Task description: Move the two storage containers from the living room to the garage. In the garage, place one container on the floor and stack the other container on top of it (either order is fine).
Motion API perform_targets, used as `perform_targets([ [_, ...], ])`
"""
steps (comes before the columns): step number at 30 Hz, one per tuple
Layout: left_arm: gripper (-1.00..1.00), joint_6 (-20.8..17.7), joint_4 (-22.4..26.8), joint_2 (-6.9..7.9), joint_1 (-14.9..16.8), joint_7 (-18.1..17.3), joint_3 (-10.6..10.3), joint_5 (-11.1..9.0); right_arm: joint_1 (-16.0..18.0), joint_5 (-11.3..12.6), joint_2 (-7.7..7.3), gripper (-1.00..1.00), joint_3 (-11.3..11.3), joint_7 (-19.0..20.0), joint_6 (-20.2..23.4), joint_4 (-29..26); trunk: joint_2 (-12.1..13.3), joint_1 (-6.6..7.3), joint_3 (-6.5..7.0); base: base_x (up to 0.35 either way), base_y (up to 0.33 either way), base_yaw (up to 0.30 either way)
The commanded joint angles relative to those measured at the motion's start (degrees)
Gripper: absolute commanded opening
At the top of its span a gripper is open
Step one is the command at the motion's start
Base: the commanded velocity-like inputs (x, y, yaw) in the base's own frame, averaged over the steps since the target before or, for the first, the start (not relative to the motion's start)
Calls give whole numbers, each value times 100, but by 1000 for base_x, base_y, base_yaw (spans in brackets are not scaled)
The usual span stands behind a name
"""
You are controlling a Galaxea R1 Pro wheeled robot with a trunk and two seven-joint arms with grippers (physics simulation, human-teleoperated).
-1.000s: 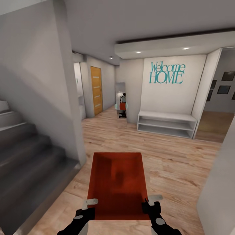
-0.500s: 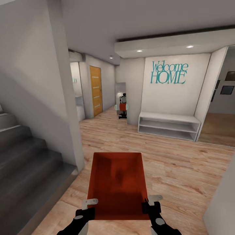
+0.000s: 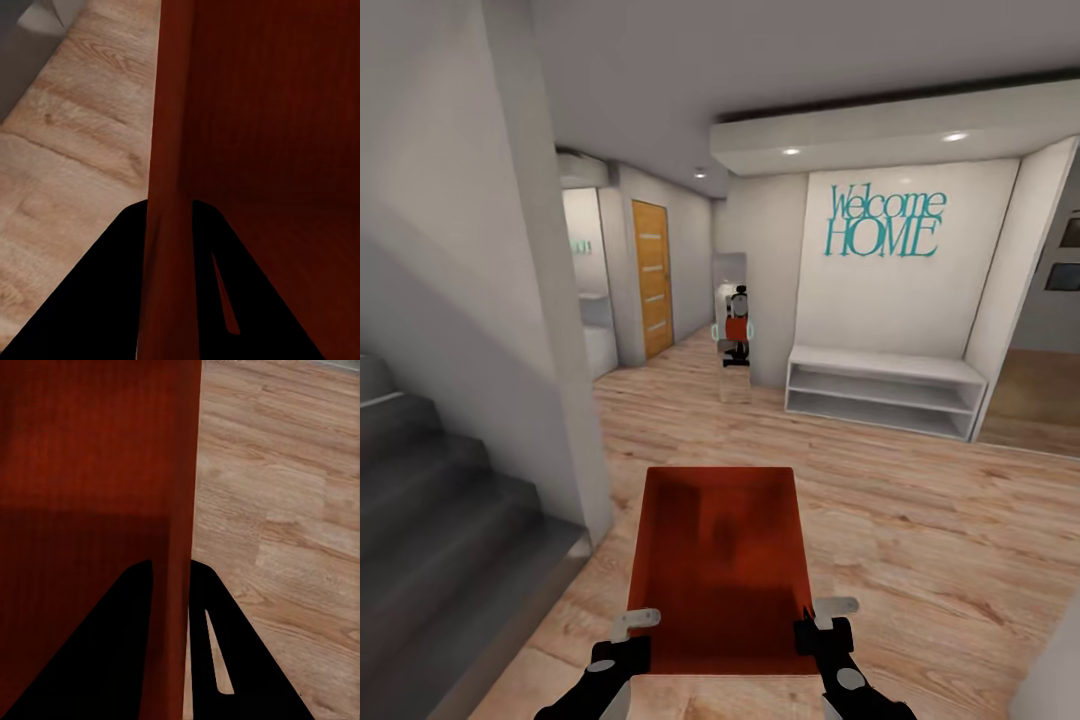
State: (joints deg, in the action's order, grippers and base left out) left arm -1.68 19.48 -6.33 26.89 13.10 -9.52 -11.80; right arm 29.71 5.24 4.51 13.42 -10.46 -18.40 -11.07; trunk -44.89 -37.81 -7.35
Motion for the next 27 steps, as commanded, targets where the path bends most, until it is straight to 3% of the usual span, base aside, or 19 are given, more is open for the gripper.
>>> perform_targets([
  [1, -100, -20, -6, 44, 1, 74, 73, -61, 9, 48, -47, -100, -106, -281, -382, -9, -7, -4, -9, 321, 0, 0],
  [27, -100, -25, -6, 44, 1, 70, 73, -62, 9, 48, -46, -100, -107, -281, -383, -11, -7, -4, -9, 321, 0, 0],
])
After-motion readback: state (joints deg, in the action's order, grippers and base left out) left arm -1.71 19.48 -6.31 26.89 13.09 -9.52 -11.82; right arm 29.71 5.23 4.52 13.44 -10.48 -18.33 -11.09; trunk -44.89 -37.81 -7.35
